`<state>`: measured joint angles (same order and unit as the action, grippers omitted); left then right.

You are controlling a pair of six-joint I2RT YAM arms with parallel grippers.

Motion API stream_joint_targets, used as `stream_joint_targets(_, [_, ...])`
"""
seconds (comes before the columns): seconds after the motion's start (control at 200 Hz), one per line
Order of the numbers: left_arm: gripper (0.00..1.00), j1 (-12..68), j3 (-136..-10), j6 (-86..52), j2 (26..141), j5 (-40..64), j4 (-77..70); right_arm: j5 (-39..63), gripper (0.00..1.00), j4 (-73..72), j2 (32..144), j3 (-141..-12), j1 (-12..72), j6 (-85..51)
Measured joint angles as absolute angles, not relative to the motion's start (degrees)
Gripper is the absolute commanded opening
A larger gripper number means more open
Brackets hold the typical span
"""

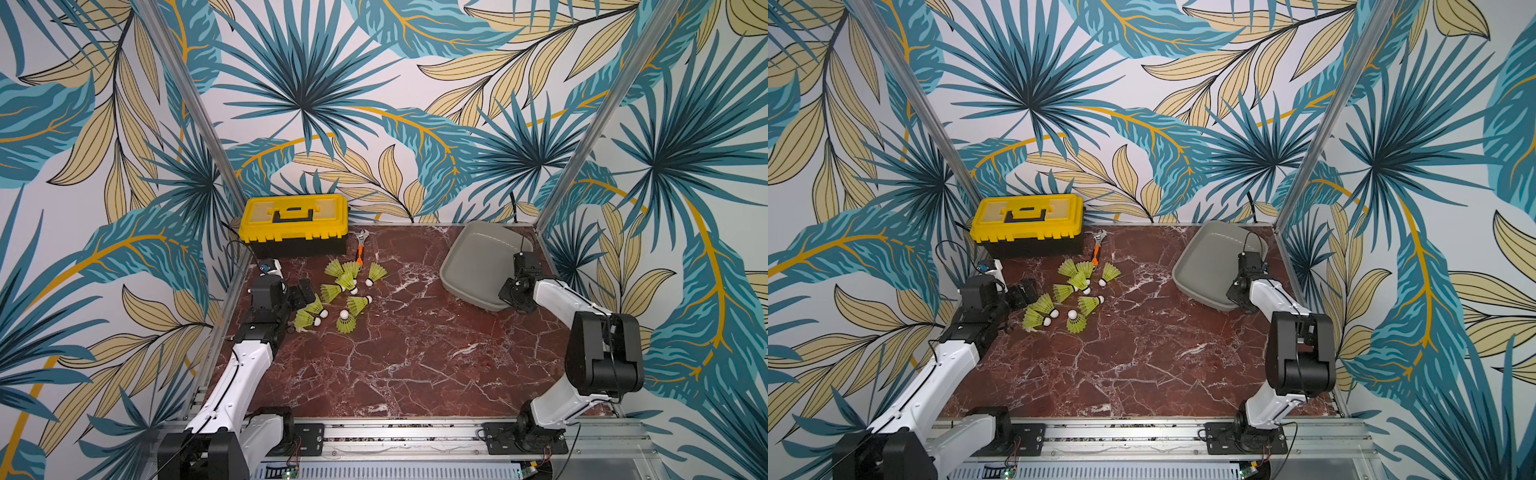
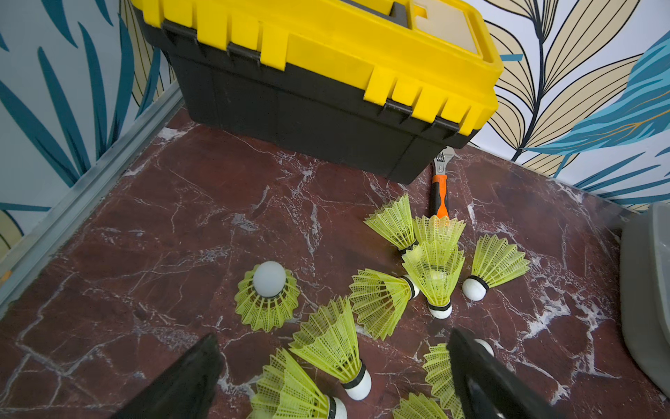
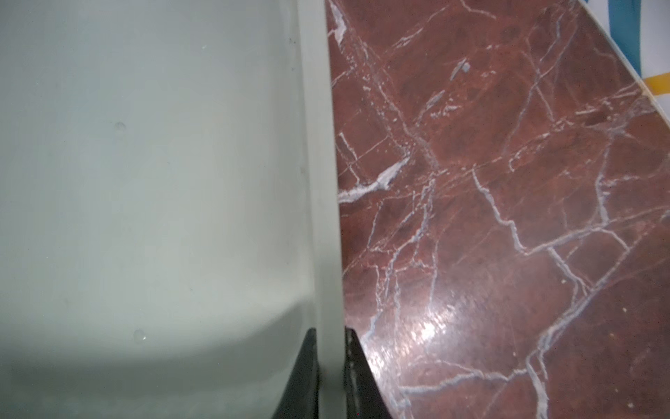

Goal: Put the shuttlecocks into the storage box
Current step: Move the storage box to the center of the board.

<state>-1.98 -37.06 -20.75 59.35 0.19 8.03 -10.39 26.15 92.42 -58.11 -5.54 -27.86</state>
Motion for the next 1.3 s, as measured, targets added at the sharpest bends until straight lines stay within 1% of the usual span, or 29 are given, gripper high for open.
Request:
stream_joint_targets(0.17, [1.00, -2.0, -37.1, -21.1, 59.4, 0.7, 8.4, -8.2, 0.10, 27.6, 88.0, -55.8, -4.1, -24.3])
stream_joint_targets(0.426, [1.00, -2.0, -37.1, -21.6, 59.4, 1.3, 8.8, -5.2, 0.09, 29.6, 82.7, -51.9, 3.0, -21.1])
stream_joint_targets(0.771, [1.00, -2.0, -37.1, -22.2, 59.4, 1.5, 8.9, -5.0, 0.09, 30.5, 78.1, -48.5, 11.9, -23.0])
stream_joint_targets(0.992, [1.00, -2.0, -37.1, -22.2, 59.4, 1.5, 8.9, -5.5, 0.09, 30.6, 74.7, -44.8, 14.7, -25.5])
stream_joint_targets(1.297, [1.00, -2.0, -37.1, -22.5, 59.4, 2.0, 8.9, -4.6, 0.09, 30.5, 72.7, -42.7, 18.1, -26.4])
